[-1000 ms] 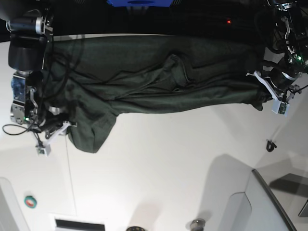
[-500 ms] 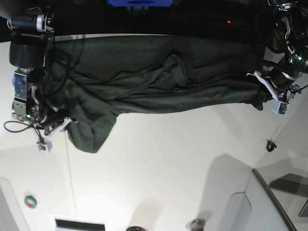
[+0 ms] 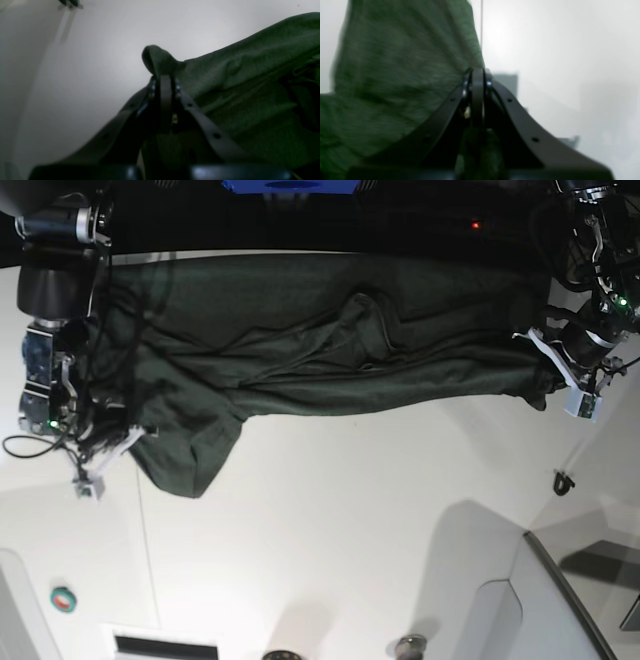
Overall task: Layout the t-shirt on the table in an organized manner, then fold the t-shirt properly
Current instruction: 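Lay the folded hem down along the collar edge with both grippers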
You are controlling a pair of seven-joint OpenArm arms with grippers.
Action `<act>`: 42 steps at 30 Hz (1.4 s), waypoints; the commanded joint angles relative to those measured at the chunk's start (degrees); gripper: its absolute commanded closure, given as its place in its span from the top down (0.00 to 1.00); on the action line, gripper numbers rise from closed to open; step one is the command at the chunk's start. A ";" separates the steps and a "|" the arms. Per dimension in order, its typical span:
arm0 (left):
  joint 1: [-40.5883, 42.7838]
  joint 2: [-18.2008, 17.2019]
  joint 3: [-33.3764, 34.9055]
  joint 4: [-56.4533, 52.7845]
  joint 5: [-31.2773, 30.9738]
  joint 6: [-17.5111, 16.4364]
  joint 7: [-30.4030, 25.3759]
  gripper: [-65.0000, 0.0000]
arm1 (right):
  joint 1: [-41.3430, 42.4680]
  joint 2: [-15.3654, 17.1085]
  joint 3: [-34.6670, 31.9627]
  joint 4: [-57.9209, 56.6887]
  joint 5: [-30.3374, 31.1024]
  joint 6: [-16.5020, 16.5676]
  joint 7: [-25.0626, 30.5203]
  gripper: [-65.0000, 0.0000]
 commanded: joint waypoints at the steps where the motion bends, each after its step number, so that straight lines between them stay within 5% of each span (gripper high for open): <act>1: -0.40 -0.95 -0.30 0.95 -0.38 0.05 -1.03 0.00 | 0.31 0.69 0.30 3.86 0.60 0.10 1.09 0.01; 12: -0.76 -2.18 -0.04 1.39 -0.38 0.05 -0.94 0.00 | -12.35 0.51 0.38 30.41 0.69 0.10 -9.19 0.01; 19: -1.72 -3.85 -0.04 1.48 -0.38 0.05 -0.94 0.00 | -22.72 -3.35 2.05 45.62 0.69 0.10 -13.33 0.01; 25: -1.28 -5.25 0.05 4.56 -0.38 0.05 -0.85 0.00 | -30.28 -3.44 2.32 49.31 0.95 0.10 -13.06 0.01; 31: -0.05 -6.22 2.60 4.56 -0.29 -0.03 -0.85 0.00 | -36.96 -2.91 2.32 49.40 9.92 0.10 -12.89 0.01; 42: 1.88 -7.01 6.12 4.47 -0.29 0.23 -1.11 0.00 | -42.85 -2.83 0.03 48.96 16.51 0.10 -12.89 0.01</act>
